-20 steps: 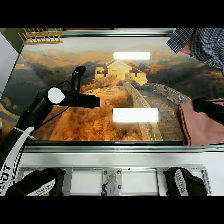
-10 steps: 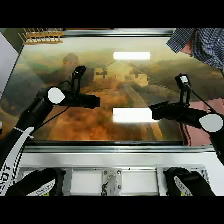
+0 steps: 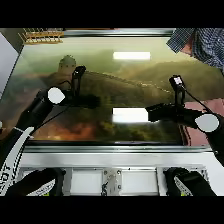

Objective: Fold the clothes and pants, and hang the long-sleeved shirts on hangers.

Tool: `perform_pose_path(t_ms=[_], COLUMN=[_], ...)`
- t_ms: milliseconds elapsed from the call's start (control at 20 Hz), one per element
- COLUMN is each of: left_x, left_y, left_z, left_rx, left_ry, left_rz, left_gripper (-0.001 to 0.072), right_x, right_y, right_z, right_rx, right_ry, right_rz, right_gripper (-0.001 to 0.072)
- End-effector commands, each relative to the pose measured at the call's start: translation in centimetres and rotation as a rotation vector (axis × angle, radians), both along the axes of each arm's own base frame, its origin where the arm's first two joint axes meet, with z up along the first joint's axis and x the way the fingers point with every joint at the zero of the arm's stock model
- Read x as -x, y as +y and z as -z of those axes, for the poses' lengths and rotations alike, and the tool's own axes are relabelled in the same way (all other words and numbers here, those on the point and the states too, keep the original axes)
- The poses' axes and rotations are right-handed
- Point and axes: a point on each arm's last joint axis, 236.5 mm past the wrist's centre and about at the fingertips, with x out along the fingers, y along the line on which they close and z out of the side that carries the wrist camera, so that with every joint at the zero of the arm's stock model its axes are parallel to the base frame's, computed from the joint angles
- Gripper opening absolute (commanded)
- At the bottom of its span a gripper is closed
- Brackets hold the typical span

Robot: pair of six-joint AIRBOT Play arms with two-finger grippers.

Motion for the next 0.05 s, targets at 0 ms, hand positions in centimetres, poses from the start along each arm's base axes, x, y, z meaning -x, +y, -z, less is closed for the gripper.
perform_pose_path(t_ms=[0], left_x=[0.02], left_y=[-0.02], left_z=[-0.02], left_rx=[0.000], left_ry=[-0.001], left_rz=[0.001], left_gripper=[0.0005], right_x=[0.04], right_y=[0.07], right_z=[0.04], right_rx=[0.000], right_ry=[0.002], right_rz=[-0.002], right_gripper=[0.0025])
